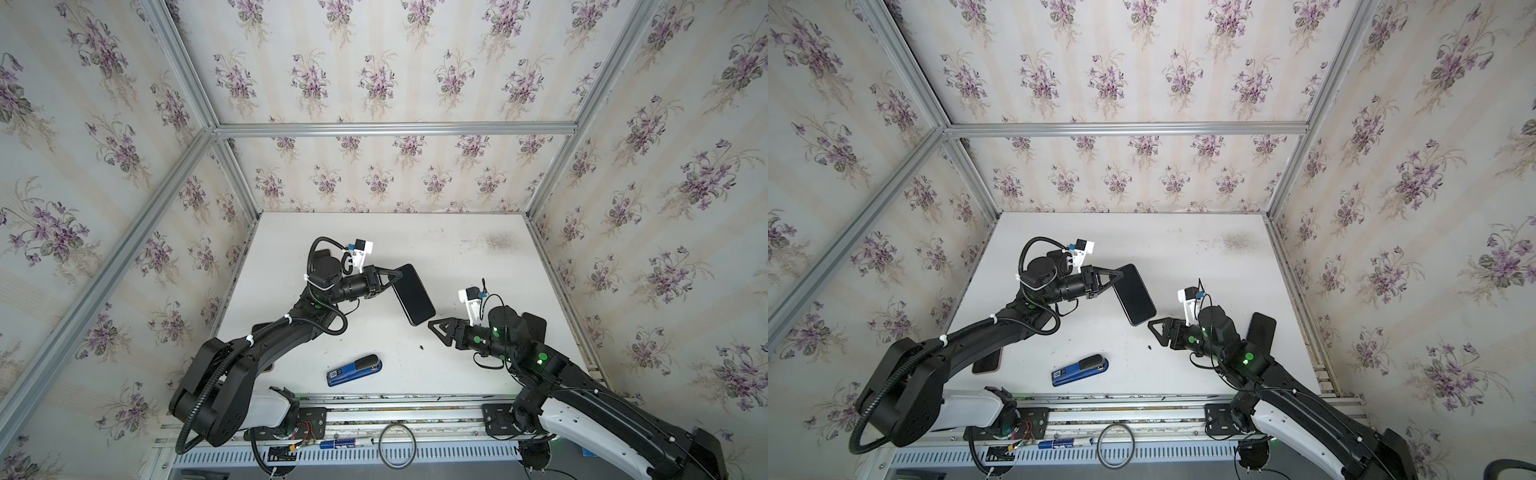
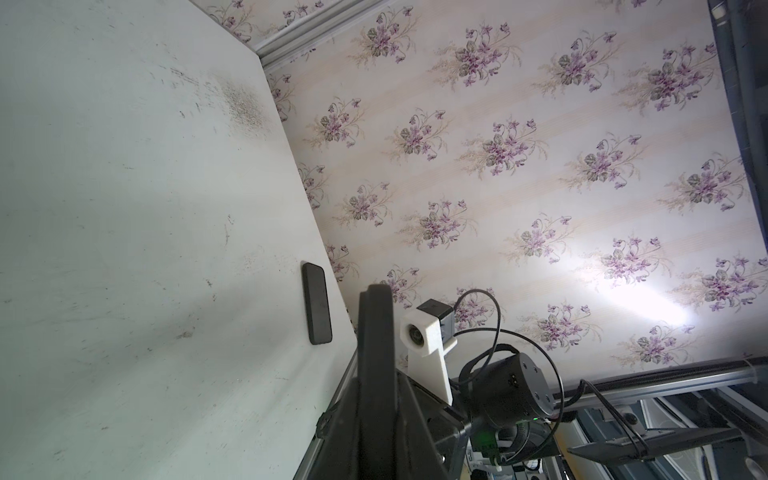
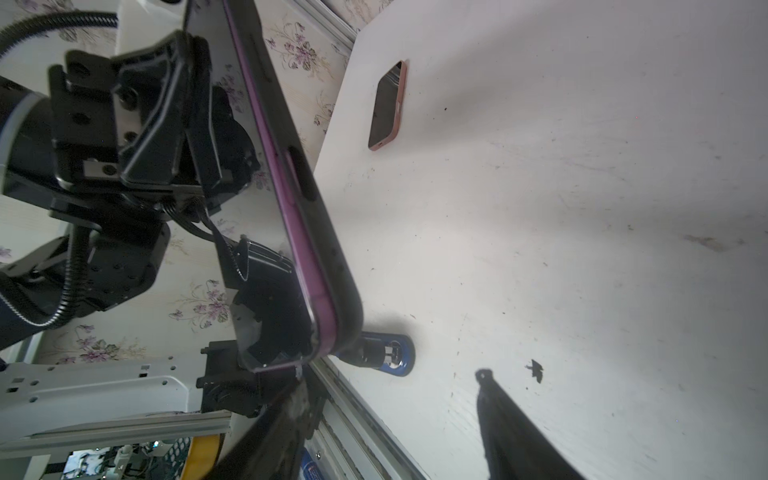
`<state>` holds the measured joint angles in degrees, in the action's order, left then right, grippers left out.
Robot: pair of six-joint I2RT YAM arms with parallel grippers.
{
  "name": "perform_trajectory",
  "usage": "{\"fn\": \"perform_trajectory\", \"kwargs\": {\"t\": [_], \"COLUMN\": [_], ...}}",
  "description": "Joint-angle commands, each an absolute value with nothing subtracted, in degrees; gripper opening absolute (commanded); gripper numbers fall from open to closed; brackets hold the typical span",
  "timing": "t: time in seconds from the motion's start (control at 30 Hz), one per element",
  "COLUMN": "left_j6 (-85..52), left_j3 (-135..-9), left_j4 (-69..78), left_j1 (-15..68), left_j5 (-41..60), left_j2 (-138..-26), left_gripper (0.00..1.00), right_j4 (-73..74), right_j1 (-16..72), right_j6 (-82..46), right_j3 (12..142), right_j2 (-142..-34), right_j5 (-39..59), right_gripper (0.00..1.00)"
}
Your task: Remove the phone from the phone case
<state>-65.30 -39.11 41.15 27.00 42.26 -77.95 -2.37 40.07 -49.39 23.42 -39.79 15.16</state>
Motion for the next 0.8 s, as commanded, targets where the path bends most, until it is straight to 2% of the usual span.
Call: {"fn": "perform_trajectory", "kwargs": {"t": [0.0,0.33,0.5,0.77], "left_j6": [-72.51,-86.92,-88.83,-89.01], "left_j3": [-37.92,-32.76,-31.04,-30.41], "left_j4": [53.44,74.75,79.27,80.07], "left_j1": [26.81,26.73,26.72,26.56], "left_j5": [42.34,38.55,37.53,36.4], "left_j2": [-78.99,-87.44,-90.28,-91.48], "left_gripper": [0.0,0.0,0.0,0.0], "right_j4": [6.15,21.67,26.55,24.83], "right_j1": [39.8,38.94,38.94,38.94], "right_j6": [-52.99,-59.55,-61.17,-61.48], "right_j3": [21.65,17.02,14.77,13.76], "right_j2": [-39.86,-45.34,-45.83,-42.58], "right_j5": [15.98,16.27,16.0,15.57], "right_gripper": [0.65,0.63,0.62,0.61]}}
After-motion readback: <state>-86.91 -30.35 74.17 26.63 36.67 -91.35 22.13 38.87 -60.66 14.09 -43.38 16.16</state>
